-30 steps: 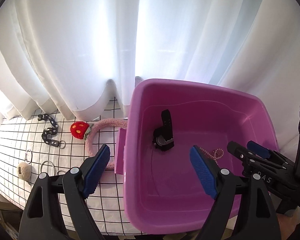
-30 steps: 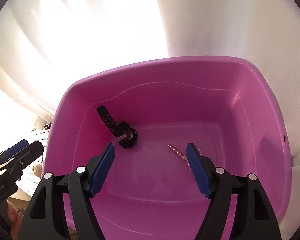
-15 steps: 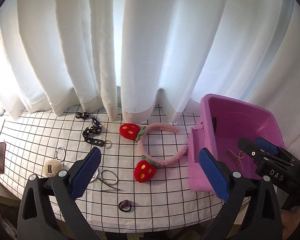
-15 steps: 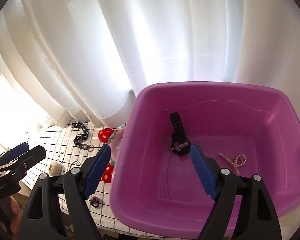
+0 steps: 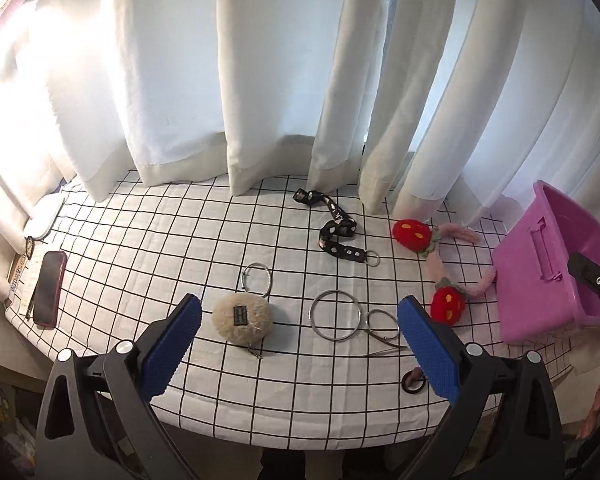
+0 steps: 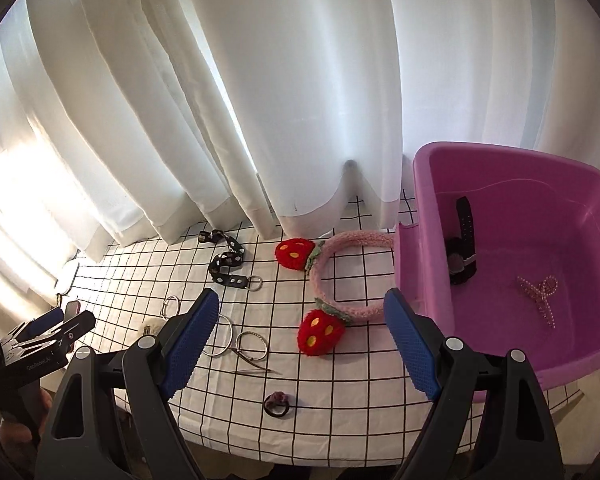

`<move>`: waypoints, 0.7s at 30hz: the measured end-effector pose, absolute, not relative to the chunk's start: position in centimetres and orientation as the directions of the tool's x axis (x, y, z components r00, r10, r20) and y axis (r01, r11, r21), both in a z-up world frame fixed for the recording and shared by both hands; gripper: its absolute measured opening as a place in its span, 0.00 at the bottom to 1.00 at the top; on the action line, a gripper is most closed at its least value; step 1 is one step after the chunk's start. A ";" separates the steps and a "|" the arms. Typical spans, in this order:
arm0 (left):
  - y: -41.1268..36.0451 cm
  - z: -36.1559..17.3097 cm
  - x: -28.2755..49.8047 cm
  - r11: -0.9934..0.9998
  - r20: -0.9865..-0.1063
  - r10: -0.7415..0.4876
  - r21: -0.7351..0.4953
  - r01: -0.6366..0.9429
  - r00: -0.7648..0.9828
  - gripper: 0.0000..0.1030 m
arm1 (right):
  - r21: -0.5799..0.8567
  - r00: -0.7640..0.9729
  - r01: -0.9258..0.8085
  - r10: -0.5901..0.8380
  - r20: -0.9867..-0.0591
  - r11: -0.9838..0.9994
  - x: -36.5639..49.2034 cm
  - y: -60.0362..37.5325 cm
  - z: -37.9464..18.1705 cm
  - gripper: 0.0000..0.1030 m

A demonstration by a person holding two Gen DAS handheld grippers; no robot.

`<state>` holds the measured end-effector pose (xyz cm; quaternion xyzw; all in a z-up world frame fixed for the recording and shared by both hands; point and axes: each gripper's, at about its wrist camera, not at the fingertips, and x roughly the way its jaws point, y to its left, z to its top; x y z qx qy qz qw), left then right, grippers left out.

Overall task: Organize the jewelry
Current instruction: 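Withdraw both open tools from the tub back over the table, then grasp the beige pom-pom keychain with the left tool while the right tool grasps the black hair tie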

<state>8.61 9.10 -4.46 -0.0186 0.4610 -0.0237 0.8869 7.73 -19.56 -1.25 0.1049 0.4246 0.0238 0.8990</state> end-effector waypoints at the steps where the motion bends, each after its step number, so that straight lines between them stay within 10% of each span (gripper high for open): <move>1: 9.8 -4.9 8.5 0.998 -0.817 -0.059 -0.055 0.025 0.574 0.94 | 0.208 0.640 0.053 0.126 -0.758 0.977 7.5 -18.8 -1.6 0.78; 21: 15.0 -15.0 5.5 0.999 -0.870 -0.023 -0.042 -0.028 0.493 0.94 | 0.246 0.532 0.097 0.159 -0.832 0.964 2.5 -13.9 -12.9 0.78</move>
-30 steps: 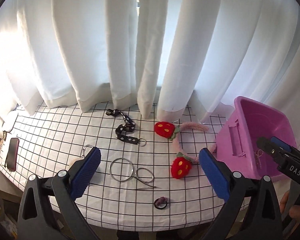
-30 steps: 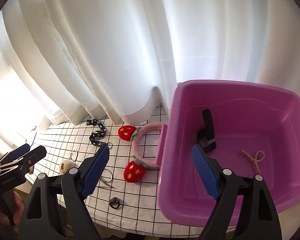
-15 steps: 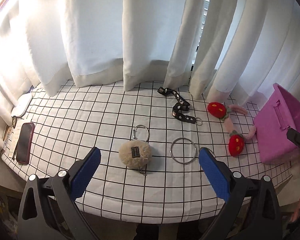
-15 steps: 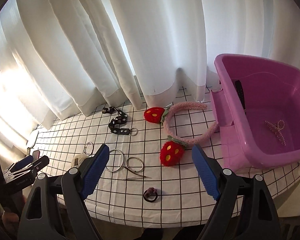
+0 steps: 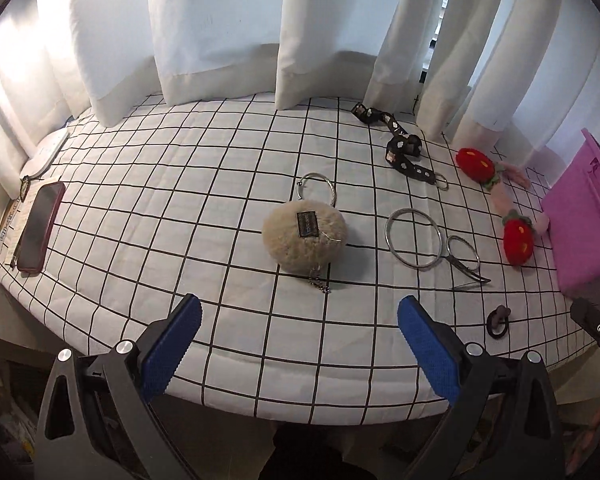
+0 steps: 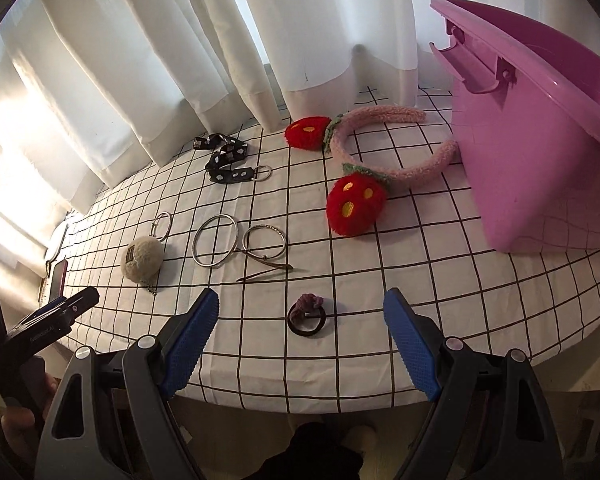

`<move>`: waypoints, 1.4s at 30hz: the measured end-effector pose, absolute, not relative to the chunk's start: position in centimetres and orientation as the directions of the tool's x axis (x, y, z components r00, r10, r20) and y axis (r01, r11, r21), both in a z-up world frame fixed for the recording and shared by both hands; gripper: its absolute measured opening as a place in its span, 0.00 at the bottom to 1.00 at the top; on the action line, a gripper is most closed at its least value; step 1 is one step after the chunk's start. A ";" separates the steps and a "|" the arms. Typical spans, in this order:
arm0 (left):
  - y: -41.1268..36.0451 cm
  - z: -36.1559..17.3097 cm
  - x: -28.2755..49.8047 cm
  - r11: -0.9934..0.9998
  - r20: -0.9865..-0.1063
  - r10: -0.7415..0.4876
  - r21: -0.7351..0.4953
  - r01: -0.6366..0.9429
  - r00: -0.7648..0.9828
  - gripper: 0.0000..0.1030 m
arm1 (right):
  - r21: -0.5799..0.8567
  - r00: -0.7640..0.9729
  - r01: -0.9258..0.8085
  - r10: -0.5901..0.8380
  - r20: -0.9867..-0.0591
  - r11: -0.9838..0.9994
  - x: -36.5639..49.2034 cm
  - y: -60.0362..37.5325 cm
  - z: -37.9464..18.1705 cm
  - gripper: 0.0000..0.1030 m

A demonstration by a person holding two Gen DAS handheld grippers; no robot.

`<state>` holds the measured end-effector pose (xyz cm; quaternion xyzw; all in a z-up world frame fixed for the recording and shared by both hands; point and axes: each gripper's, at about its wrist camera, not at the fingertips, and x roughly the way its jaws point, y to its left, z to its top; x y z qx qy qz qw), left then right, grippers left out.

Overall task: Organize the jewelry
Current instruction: 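Grasp the beige pom-pom keychain with the left tool while the right tool grasps the black hair tie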

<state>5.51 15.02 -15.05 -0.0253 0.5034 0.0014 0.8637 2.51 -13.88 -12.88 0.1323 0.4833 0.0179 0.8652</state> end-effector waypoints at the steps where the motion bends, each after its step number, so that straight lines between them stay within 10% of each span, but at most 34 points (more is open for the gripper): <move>1: 15.0 -15.3 5.5 0.999 -0.868 -0.009 -0.034 -0.040 0.497 0.94 | 0.243 0.533 0.084 0.163 -0.830 0.966 2.5 -13.7 -13.3 0.78; 42: 15.4 -24.2 13.0 0.999 -0.814 -0.050 -0.053 0.011 0.578 0.94 | 0.049 0.605 0.133 -0.042 -0.795 0.990 3.3 -10.2 -22.8 0.78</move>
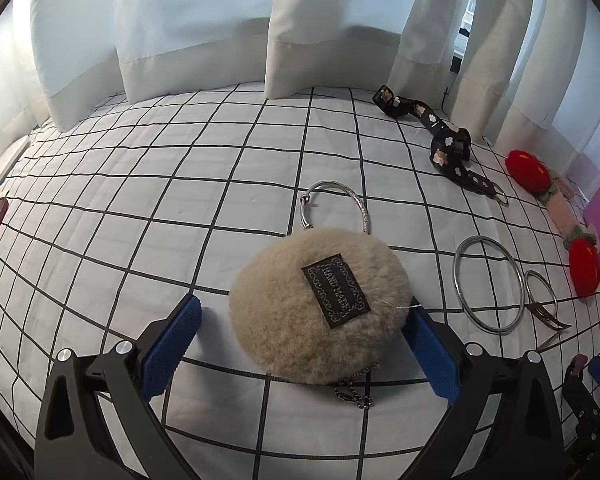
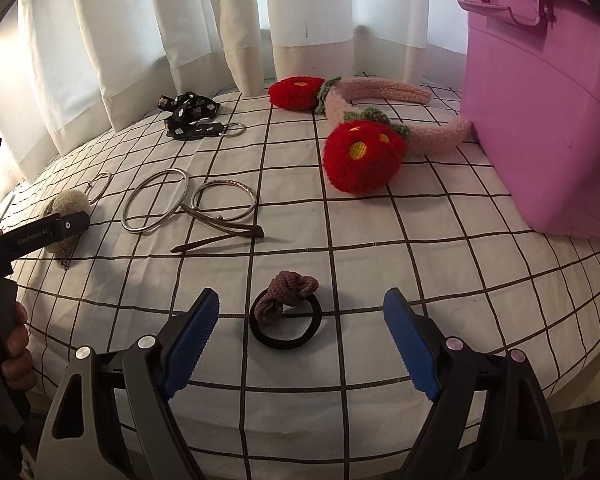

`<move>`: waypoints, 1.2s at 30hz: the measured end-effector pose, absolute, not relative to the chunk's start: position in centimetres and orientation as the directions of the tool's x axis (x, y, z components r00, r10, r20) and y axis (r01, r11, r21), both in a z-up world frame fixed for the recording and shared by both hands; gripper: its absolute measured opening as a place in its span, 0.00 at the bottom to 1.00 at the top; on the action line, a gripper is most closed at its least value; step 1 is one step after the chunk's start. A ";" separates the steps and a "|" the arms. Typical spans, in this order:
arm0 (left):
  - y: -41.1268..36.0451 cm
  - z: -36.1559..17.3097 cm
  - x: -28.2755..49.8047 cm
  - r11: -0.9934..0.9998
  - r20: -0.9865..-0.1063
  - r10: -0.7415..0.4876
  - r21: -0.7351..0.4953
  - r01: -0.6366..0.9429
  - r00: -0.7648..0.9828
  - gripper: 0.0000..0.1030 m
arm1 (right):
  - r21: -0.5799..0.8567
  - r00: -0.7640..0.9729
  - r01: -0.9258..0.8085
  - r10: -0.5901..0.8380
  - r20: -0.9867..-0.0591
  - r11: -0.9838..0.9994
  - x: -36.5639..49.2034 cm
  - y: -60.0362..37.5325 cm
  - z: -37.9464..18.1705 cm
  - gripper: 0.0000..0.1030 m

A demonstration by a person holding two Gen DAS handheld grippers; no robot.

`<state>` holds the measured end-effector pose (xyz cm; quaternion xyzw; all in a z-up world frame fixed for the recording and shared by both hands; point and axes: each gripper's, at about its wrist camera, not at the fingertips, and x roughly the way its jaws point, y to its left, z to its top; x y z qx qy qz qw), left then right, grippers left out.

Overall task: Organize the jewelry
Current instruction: 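Grasp the beige pom-pom keychain with the left tool while the right tool grasps the black hair tie, then lift the pom-pom with the left tool while the right tool carries the hair tie over the tub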

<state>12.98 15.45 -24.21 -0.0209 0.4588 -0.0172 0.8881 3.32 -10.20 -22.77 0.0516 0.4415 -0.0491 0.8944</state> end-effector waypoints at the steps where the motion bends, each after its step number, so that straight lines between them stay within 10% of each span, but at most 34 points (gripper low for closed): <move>1: 15.3 -24.2 13.1 0.999 -0.814 -0.045 -0.046 0.014 0.579 0.94 | 0.043 0.606 0.135 -0.048 -0.794 0.990 3.3 -10.2 -22.9 0.78; 17: 14.6 -24.5 13.6 1.000 -0.809 -0.009 -0.002 0.013 0.587 0.92 | -0.032 0.653 0.096 -0.087 -0.753 0.995 3.4 -9.1 -23.3 0.76; 26: 14.0 -23.9 12.8 0.999 -0.801 -0.035 -0.010 0.044 0.598 0.63 | -0.047 0.665 0.021 -0.049 -0.746 0.999 3.2 -7.5 -22.8 0.29; 36: 15.2 -23.4 11.8 0.998 -0.789 -0.061 -0.065 0.017 0.611 0.55 | -0.013 0.663 0.032 -0.031 -0.748 0.999 2.8 -7.9 -22.7 0.23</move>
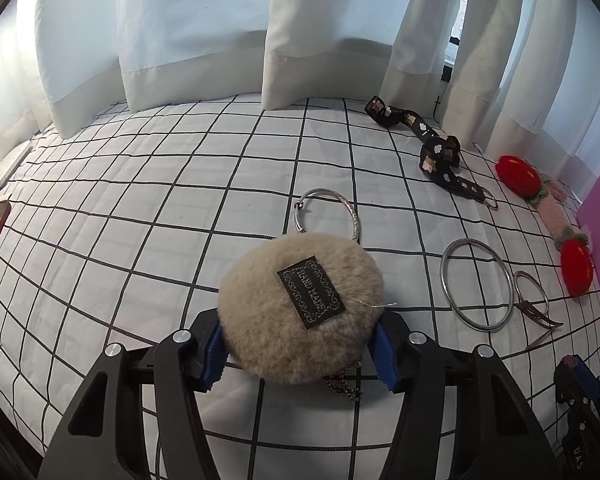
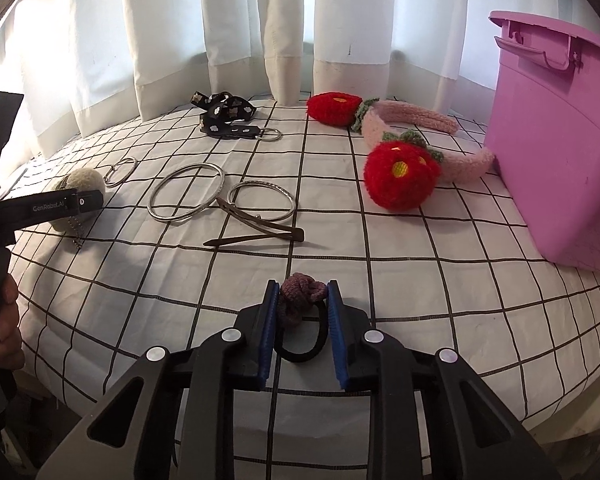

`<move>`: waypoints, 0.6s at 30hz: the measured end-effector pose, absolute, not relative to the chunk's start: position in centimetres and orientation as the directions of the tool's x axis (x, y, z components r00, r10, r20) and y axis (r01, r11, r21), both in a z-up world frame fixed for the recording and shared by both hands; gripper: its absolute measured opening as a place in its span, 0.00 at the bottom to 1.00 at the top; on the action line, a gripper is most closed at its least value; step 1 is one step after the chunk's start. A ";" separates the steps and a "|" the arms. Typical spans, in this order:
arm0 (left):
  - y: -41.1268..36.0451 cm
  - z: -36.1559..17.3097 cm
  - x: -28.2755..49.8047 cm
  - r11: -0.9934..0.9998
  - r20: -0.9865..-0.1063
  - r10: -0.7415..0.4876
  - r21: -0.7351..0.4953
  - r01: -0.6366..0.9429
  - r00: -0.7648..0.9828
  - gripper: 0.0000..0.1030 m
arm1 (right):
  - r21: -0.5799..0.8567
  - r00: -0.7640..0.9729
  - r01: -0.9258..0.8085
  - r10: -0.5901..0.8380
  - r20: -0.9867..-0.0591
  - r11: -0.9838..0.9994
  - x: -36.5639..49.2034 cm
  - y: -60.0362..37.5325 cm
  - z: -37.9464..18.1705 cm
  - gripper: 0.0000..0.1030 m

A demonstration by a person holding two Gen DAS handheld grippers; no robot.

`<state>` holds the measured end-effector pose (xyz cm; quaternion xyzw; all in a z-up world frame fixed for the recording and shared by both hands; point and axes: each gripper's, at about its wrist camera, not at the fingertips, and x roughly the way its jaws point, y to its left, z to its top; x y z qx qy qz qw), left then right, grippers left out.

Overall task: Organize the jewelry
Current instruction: 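Lift the pom-pom with the left tool while the right tool carries the hair tie over the tub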

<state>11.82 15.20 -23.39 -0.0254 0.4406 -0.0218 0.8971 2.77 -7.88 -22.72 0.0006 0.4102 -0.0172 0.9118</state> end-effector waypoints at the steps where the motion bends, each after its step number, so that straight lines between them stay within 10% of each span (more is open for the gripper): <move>1: 15.2 -23.2 11.7 0.998 -0.786 -0.059 -0.063 0.016 0.615 0.55 | -0.011 0.664 0.031 -0.029 -0.747 0.999 2.7 -7.9 -22.7 0.23; 18: 15.0 -21.1 9.1 0.997 -0.773 -0.078 -0.059 0.051 0.630 0.55 | 0.010 0.683 0.033 -0.015 -0.730 0.999 1.7 -7.6 -20.6 0.23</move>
